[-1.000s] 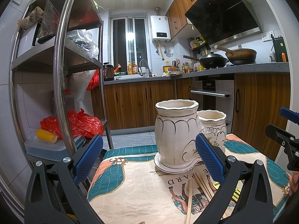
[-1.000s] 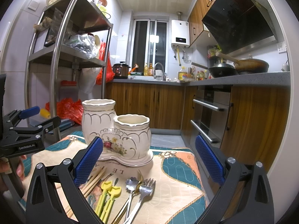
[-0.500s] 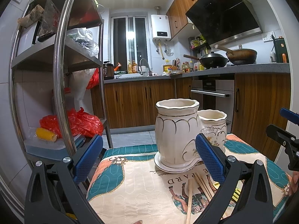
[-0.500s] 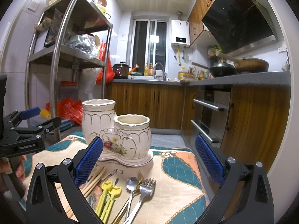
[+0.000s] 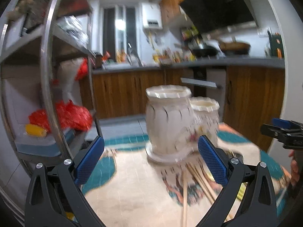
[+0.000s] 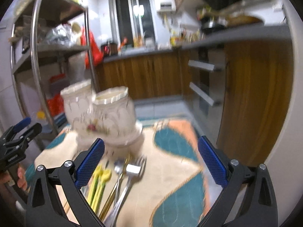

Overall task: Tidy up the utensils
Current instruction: 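Grasp a wooden chopstick with the left tool while the right tool grasps the silver fork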

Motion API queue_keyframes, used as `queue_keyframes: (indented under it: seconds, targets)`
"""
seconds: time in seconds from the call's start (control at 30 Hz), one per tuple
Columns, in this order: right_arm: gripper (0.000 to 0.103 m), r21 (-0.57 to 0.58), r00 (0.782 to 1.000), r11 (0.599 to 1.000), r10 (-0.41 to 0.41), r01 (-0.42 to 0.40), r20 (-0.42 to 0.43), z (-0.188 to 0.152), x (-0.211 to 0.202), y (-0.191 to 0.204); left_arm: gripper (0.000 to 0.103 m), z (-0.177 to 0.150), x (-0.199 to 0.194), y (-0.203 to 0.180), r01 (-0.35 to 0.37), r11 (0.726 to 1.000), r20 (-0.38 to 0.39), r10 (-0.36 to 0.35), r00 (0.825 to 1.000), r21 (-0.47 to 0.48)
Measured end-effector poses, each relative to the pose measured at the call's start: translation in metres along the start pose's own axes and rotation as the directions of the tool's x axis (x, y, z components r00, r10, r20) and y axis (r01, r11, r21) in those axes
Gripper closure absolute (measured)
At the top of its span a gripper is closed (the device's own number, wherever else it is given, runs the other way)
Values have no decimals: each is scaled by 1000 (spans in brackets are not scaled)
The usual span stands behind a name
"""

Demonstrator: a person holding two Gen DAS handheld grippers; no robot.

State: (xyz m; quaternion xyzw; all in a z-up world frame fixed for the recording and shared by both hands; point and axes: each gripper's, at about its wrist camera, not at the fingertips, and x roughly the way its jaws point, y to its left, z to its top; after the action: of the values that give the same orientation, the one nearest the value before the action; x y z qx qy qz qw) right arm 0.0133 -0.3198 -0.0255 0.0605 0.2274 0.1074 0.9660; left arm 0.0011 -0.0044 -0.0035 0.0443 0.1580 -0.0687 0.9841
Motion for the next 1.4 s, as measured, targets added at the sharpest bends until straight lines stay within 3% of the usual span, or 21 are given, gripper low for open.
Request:
queue_keyframes:
  seconds: [0.1, 0.27, 0.4, 0.57, 0.73, 1.07, 1.1, 1.17, 1.23, 1.4]
  targets:
    - [7, 13, 991, 999, 48, -47, -128, -9, 12, 2, 5, -2, 7, -1, 53, 998, -123, -50, 991, 19]
    - [23, 34, 963, 996, 92, -86, -255, -24, 26, 7, 10, -28, 29, -16, 123, 988, -335, -85, 938, 94]
    - [41, 57, 939, 991, 133, -121, -316, -30, 31, 12, 30, -45, 43, -15, 174, 984, -442, -142, 886, 33]
    - [53, 55, 928, 991, 133, -122, -347, -36, 39, 15, 51, -53, 49, -16, 216, 976, -498, -187, 847, 1]
    - [70, 95, 919, 989, 140, -113, -369, -34, 48, 7, 69, -55, 46, -24, 240, 970, -513, -191, 837, 31]
    - [78, 66, 918, 994, 110, -92, -382, -28, 65, 12, 72, -49, 59, -26, 246, 968, -541, -178, 822, 55]
    - [86, 56, 917, 994, 109, -95, -383, -29, 66, 13, 76, -48, 60, -27, 247, 967, -542, -175, 822, 61]
    - [88, 50, 915, 993, 118, -107, -386, -29, 65, 14, 87, -47, 61, -28, 252, 966, -543, -178, 821, 65]
    - [95, 35, 919, 993, 121, -117, -376, -28, 62, 15, 97, -46, 63, -26, 250, 966, -543, -178, 821, 62]
    - [99, 9, 941, 989, 141, -145, -308, -22, 45, 15, 97, -45, 63, -15, 265, 964, -530, -216, 820, 16]
